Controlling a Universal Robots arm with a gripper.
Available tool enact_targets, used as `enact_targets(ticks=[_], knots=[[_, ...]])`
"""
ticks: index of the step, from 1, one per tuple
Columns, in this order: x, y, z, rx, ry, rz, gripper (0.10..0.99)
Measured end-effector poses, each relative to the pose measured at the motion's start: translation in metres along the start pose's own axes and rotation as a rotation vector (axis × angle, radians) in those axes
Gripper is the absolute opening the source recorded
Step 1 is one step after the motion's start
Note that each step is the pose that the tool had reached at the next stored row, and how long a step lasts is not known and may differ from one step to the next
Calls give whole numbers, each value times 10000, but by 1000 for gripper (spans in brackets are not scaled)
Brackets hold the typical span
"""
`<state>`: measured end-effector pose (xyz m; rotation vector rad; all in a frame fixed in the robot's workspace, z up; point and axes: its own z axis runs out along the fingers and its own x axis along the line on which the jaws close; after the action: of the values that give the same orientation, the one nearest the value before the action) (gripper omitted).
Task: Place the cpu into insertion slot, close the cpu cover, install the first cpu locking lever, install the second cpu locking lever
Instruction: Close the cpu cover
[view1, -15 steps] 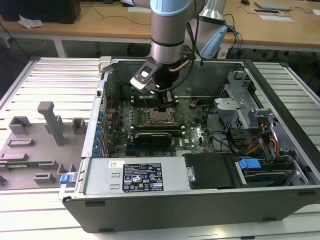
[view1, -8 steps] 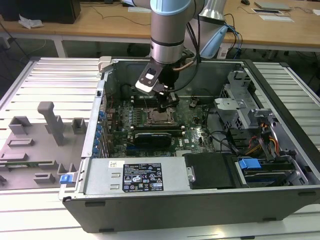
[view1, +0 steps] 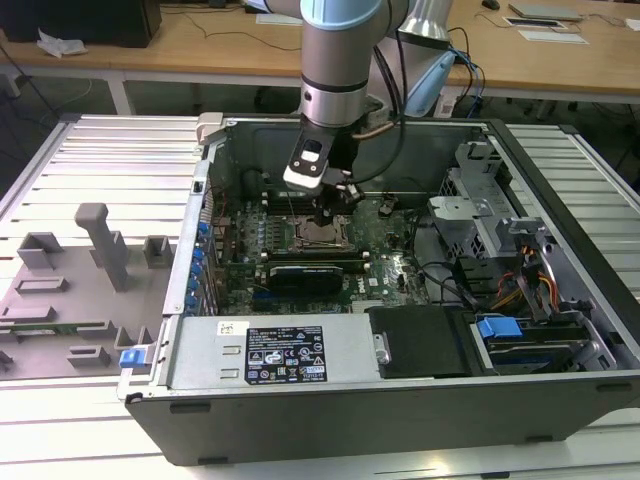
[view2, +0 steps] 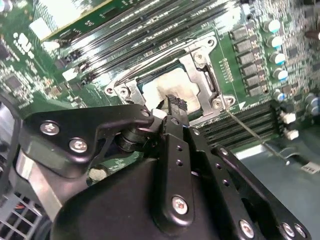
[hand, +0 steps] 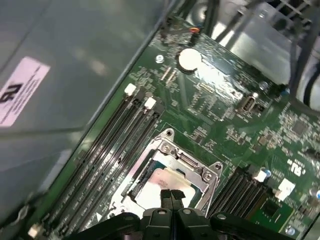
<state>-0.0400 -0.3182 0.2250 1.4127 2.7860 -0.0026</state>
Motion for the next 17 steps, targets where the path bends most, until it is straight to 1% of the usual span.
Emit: enact_targets(ticks=[2,3,4,5,6,9,14,16,17], knots=[[0,0,0,7,-16,-377,106],[0,0,0,12,-29,-753,106],[0,0,1,22,-54,-1402,106],[0,0,1,26,-68,-1898,106],[0,0,1,27,-77,-2263,106],[0,0,1,30,-106,-3605,106],[0,0,2,31,-127,-4635,106],[0,0,2,29,-139,-5310,106],[0,1,3,22,-143,-5747,106]])
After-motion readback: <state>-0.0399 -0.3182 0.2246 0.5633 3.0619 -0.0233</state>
